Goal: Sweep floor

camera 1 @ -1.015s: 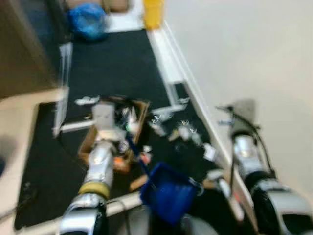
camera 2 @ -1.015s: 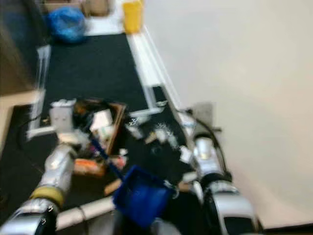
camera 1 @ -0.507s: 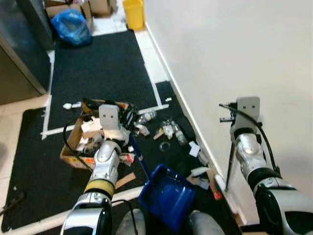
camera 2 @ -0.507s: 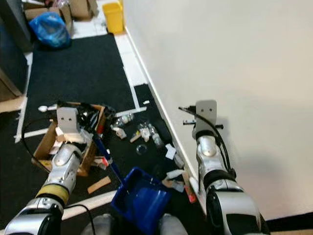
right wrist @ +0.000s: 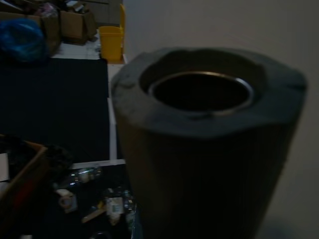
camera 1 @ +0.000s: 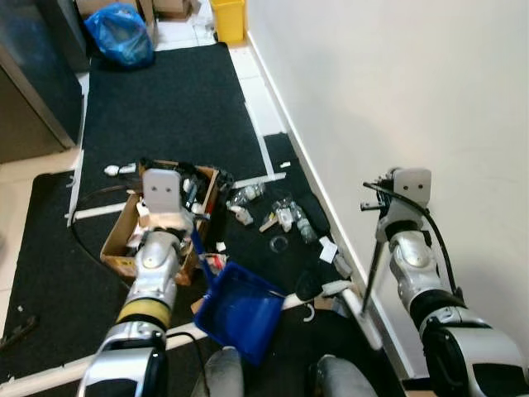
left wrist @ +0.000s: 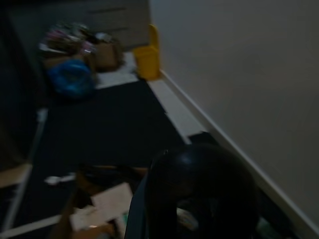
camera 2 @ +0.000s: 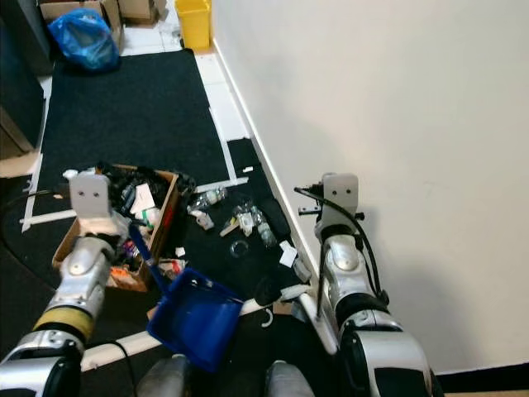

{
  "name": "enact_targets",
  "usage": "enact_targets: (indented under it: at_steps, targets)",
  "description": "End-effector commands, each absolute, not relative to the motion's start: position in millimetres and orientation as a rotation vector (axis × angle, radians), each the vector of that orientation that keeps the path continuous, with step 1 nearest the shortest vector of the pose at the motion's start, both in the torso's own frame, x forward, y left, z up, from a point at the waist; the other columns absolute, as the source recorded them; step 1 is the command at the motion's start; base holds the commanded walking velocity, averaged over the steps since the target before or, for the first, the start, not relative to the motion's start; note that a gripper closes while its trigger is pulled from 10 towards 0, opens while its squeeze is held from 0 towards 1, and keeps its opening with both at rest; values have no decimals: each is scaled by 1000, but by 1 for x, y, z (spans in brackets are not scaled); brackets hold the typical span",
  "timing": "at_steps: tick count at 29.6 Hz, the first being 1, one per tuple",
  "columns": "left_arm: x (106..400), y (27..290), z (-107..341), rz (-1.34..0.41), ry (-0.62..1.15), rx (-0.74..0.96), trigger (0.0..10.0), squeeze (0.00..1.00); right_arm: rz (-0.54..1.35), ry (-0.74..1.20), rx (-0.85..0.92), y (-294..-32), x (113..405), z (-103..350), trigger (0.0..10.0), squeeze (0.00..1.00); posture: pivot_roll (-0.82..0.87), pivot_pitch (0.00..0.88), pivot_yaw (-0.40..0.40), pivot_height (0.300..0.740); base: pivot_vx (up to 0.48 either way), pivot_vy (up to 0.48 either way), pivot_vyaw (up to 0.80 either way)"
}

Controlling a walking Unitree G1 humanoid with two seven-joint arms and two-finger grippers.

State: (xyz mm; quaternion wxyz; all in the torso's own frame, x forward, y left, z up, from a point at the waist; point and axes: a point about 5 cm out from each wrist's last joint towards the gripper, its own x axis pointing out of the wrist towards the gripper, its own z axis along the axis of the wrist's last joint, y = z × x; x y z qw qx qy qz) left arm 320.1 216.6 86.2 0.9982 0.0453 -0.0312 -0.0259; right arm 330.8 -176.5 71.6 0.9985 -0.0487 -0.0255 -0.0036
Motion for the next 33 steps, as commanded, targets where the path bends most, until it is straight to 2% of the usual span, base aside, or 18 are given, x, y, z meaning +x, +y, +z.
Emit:
enact_targets:
  at_steps: [1, 9, 19, 21, 27, 33]
  targets:
    - [328, 214, 102, -68, -135, 95, 10000, 0, -2, -90, -95, -176, 331, 77, 10000, 0, 144, 111, -29, 740, 0, 0, 0]
    - [340, 196, 114, -120, -190, -3, 10000, 0, 11, -116, -173, -162, 342, 89, 10000, 0, 124, 160, -33, 740, 0, 0, 0]
    - [343, 175, 117, -196, -211, 34, 10000, 0, -37, -190, -180, -157, 353, 110, 10000, 0, 96, 218, -50, 740, 0, 0, 0]
    - [342, 173, 116, -206, -213, 57, 10000, 0, -46, -257, -177, -158, 352, 117, 10000, 0, 81, 242, -54, 740, 0, 0, 0]
    - [341, 177, 116, -194, -225, 86, 10000, 0, -60, -307, -177, -159, 349, 121, 10000, 0, 72, 263, -57, 740, 0, 0, 0]
    - [343, 196, 128, -94, -276, 102, 10000, 0, -98, -364, -189, -163, 344, 124, 10000, 0, 60, 293, -57, 740, 0, 0, 0]
